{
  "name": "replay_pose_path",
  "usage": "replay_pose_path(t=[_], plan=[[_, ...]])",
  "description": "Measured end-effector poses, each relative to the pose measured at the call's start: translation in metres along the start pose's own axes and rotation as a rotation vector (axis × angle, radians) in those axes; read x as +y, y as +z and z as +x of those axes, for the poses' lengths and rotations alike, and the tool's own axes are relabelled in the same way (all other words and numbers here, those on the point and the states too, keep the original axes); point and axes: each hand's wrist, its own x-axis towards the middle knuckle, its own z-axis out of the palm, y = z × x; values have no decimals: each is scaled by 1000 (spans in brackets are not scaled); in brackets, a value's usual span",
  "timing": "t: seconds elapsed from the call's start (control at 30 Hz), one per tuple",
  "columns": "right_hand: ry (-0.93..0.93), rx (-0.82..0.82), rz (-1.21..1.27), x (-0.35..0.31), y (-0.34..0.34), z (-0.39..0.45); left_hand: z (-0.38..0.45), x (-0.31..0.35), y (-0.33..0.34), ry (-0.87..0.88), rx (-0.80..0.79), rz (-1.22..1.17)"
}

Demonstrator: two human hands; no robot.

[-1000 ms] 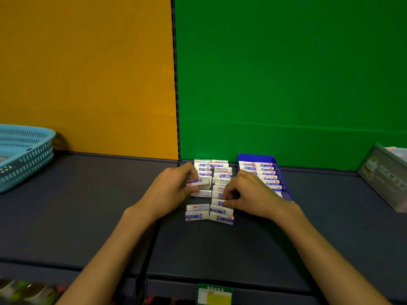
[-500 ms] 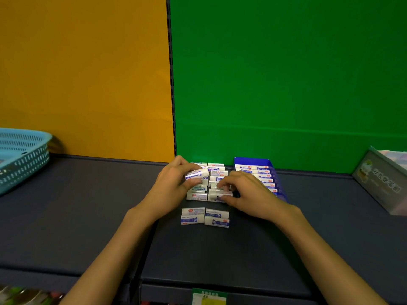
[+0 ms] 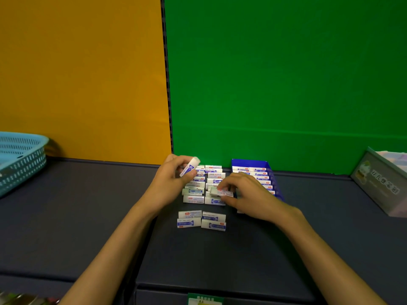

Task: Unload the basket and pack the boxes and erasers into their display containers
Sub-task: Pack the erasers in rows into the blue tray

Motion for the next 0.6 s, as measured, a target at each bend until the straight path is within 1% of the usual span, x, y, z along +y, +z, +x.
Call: replay_pose_path(t=[0.07, 0.17, 0.37, 0.6], plan=[[13, 9, 60, 1, 0, 0, 0, 0, -2, -9, 23, -29], [58, 34, 211, 1, -2, 1, -2, 1, -4, -77, 55, -135], [96, 54, 520, -2, -5, 4, -2, 4, -2, -111, 67, -143], [107, 44, 668, 5, -4, 8, 2, 4, -2, -127, 48, -187]])
